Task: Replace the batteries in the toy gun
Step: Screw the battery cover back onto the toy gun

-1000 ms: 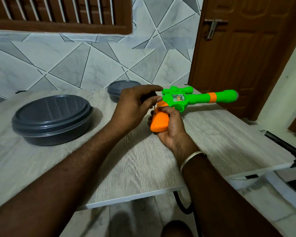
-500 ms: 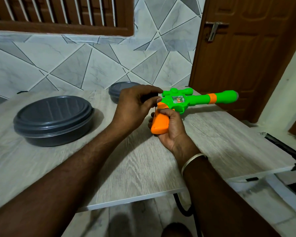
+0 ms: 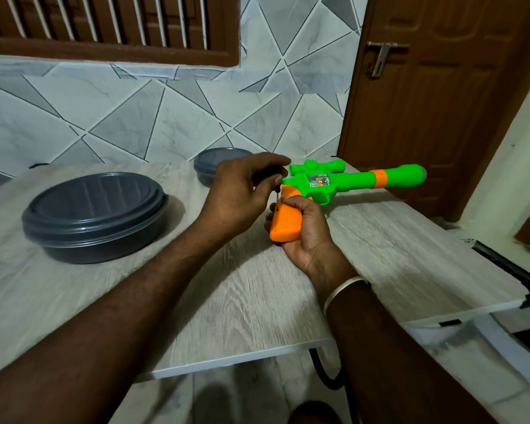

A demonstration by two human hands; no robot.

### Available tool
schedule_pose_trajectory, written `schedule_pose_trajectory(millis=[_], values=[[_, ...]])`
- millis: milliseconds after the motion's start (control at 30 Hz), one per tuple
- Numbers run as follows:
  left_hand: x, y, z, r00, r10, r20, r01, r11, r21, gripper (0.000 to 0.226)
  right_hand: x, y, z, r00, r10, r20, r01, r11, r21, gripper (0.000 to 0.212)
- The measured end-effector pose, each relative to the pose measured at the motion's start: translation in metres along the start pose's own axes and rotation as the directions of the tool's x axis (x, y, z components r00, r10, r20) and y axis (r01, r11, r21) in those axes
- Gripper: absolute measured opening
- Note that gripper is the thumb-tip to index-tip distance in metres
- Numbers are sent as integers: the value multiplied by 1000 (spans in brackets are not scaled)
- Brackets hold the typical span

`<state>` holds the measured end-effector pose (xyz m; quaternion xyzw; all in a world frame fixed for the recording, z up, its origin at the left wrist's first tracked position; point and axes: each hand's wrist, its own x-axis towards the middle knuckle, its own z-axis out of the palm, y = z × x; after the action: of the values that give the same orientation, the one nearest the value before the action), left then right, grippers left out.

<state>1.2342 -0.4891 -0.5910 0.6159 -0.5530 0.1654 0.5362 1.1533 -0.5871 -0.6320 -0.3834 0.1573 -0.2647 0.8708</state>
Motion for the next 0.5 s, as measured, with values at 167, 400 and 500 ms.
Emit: schedule_pose_trajectory(millis=[167, 400, 500], values=[[-2, 5, -1, 999, 49, -8, -48, 998, 28, 22, 0, 1, 2, 1000, -16, 8, 16, 1000, 16, 13], [2, 2, -1, 999, 29, -19, -28, 999, 39, 22, -1, 0, 1, 1000, 6, 1, -6, 1000, -3, 7], [-1, 2, -4, 1000, 4, 15, -4, 1000, 21, 23, -2, 0, 1, 1000, 1, -2, -1, 1000, -4, 9]])
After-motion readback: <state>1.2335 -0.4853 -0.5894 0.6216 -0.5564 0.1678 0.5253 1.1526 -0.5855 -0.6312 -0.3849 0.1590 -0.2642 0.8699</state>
